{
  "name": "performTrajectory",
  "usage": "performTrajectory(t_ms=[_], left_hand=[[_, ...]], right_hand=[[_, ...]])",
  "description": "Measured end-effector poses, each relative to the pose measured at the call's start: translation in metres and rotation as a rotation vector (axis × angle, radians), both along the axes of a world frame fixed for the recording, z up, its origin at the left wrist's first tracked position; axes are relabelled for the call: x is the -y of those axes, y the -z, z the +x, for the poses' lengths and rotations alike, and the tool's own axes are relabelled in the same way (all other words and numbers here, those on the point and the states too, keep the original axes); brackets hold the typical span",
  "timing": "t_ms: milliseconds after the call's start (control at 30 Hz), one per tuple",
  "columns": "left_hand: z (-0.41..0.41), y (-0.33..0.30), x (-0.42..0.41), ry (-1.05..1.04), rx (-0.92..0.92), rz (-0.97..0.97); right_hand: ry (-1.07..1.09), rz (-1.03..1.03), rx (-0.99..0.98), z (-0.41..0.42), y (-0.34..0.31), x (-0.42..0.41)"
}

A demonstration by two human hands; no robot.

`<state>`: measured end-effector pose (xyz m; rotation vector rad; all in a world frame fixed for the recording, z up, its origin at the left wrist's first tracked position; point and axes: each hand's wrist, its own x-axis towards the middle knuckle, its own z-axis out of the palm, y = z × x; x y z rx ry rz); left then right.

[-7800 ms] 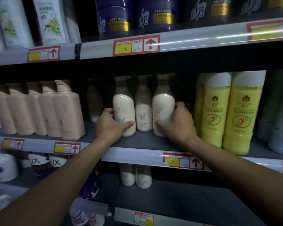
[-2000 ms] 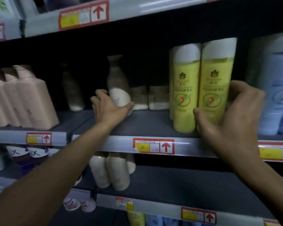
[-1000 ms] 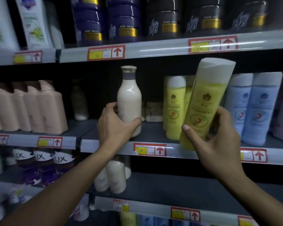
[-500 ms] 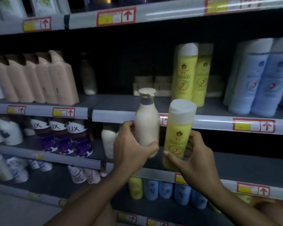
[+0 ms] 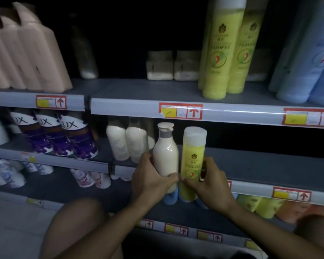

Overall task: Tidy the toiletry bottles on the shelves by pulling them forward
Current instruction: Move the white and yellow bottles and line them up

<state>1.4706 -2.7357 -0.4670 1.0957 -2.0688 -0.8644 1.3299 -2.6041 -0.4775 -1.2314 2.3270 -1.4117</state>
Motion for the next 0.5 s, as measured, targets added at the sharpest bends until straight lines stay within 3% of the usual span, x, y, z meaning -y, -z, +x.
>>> performTrajectory(t_ms=[500], left_hand=[[-0.061, 0.006, 0.048, -0.096, -0.152, -0.085]], right_hand=[[0.107, -0.048, -0.010, -0.059, -0.009, 0.049]])
